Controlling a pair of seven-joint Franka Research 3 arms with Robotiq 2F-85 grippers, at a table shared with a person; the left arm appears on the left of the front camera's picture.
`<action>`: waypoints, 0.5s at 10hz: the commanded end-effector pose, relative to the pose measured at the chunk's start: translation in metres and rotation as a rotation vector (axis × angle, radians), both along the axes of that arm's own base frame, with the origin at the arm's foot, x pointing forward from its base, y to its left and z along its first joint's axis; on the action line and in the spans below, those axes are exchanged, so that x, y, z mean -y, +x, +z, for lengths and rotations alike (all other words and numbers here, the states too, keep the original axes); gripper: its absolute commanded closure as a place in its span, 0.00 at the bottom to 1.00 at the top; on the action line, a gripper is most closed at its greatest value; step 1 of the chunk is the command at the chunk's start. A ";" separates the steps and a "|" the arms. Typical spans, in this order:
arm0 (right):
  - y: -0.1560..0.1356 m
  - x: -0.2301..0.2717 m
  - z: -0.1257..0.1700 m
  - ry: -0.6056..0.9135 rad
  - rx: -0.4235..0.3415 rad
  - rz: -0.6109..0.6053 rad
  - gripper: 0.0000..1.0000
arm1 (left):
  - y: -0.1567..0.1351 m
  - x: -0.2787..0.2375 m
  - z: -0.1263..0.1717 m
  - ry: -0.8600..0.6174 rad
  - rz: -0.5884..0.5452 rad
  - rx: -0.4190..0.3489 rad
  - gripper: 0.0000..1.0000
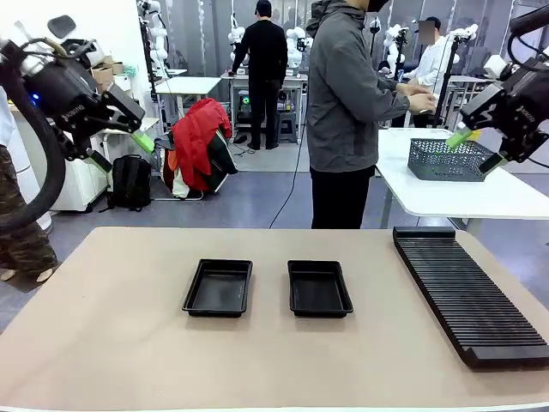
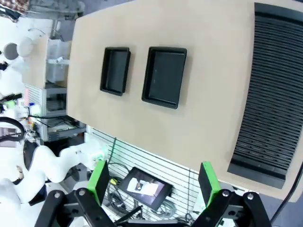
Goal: Inspect and transfer BCBs to ESD trays.
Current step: Pick up the Blank PCB from the PCB Rack and place it in the left ESD tray.
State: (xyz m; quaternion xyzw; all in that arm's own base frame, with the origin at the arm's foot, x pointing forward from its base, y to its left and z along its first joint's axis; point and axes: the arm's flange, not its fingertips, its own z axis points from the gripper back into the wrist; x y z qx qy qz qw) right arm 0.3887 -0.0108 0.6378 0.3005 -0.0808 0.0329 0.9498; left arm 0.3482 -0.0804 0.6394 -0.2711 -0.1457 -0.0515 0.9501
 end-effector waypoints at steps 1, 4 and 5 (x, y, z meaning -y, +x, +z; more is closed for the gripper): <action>0.005 0.020 0.008 0.083 -0.016 -0.047 0.00 | 0.008 -0.014 0.003 -0.068 -0.036 -0.076 0.00; 0.007 0.048 0.009 0.131 -0.032 -0.089 0.00 | 0.018 -0.033 0.011 -0.131 0.000 -0.102 0.00; 0.006 0.058 0.009 0.142 -0.031 -0.096 0.00 | 0.021 -0.036 0.014 -0.145 0.007 -0.087 0.00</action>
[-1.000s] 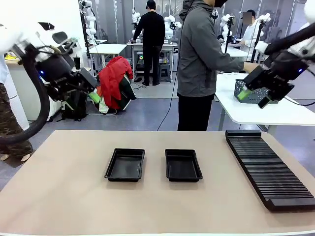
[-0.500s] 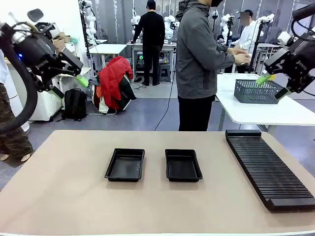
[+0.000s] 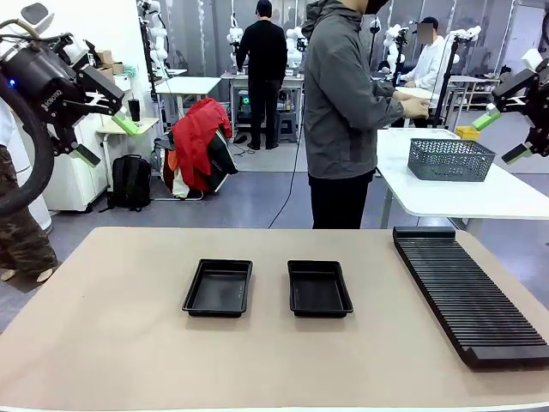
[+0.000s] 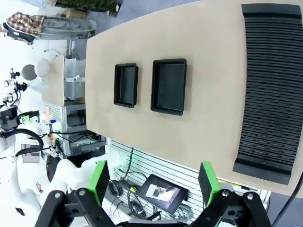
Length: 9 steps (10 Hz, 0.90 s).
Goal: Inspect and transfer BCBs to ESD trays.
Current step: Pick up the Blank PCB from the PCB Rack and place it in the left ESD tray.
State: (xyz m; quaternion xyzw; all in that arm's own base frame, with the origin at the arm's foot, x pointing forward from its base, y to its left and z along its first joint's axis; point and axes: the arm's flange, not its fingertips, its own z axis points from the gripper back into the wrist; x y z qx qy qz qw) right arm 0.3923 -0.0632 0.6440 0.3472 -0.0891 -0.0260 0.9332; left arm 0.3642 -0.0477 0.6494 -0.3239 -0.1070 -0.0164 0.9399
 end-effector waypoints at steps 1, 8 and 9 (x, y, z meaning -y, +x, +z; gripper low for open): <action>0.002 0.010 0.002 0.032 0.001 0.014 0.00 | 0.006 -0.004 0.007 -0.038 -0.029 0.008 0.00; 0.006 0.018 0.000 0.008 0.009 0.023 0.00 | 0.019 -0.011 0.018 -0.050 0.064 0.007 0.00; 0.006 0.021 0.000 0.005 0.008 0.019 0.00 | 0.019 -0.011 0.018 -0.049 0.066 0.008 0.00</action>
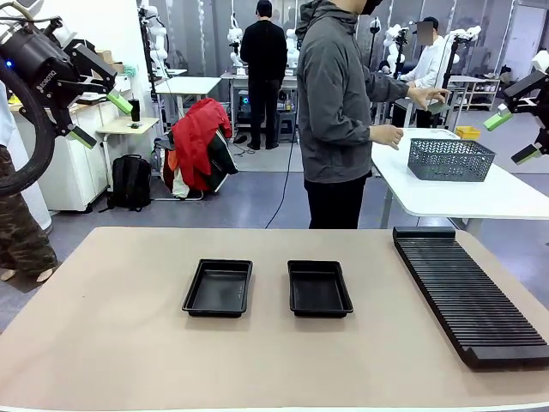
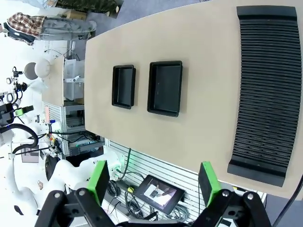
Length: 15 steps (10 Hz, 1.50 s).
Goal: Inspect and transfer BCBs to ESD trays.
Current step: Pick up the Blank PCB from the PCB Rack and place it in the left ESD tray.
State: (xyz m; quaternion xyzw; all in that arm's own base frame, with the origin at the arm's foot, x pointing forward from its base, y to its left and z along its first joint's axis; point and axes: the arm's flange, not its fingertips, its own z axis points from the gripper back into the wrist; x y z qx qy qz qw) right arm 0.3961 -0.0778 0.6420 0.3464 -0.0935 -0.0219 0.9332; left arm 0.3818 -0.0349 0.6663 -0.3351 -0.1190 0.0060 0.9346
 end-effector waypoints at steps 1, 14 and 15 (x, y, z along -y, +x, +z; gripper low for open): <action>0.003 0.007 0.003 0.004 -0.001 0.014 0.00 | 0.002 0.001 0.002 -0.014 0.017 0.002 0.00; -0.005 0.033 0.042 -0.144 0.034 -0.052 0.00 | -0.006 0.007 0.015 0.094 0.036 0.014 0.00; -0.005 0.033 0.042 -0.146 0.032 -0.050 0.00 | -0.007 0.007 0.017 0.109 0.043 0.017 0.00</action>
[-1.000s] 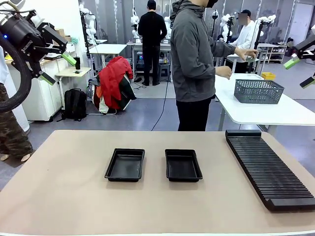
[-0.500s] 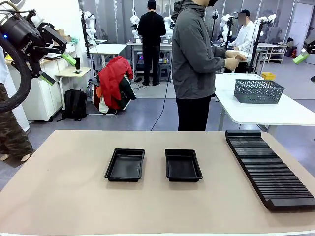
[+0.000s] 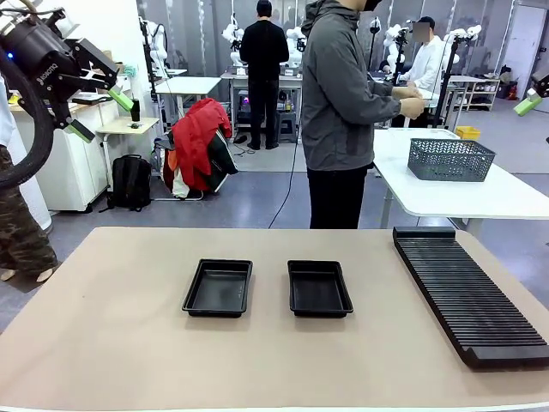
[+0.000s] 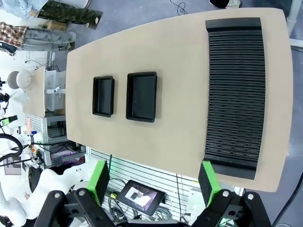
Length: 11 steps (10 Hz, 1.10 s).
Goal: Inspect and transfer BCBs to ESD trays.
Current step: Pick up the Blank PCB from the PCB Rack and place it in the left ESD tray.
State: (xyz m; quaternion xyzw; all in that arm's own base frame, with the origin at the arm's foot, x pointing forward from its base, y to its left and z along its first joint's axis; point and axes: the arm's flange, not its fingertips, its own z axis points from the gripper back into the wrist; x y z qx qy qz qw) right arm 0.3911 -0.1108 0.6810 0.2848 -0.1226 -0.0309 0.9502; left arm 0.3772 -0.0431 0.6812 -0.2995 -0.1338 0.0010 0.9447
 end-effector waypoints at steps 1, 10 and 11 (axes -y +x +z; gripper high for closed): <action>0.000 0.000 0.003 -0.024 -0.013 -0.004 0.00 | -0.004 -0.001 0.005 0.056 0.049 -0.004 0.00; 0.000 0.000 0.002 -0.005 0.002 -0.001 0.00 | -0.006 -0.001 0.008 0.065 0.028 0.009 0.00; 0.000 0.000 0.002 -0.005 0.002 -0.001 0.00 | -0.006 -0.001 0.008 0.065 0.028 0.009 0.00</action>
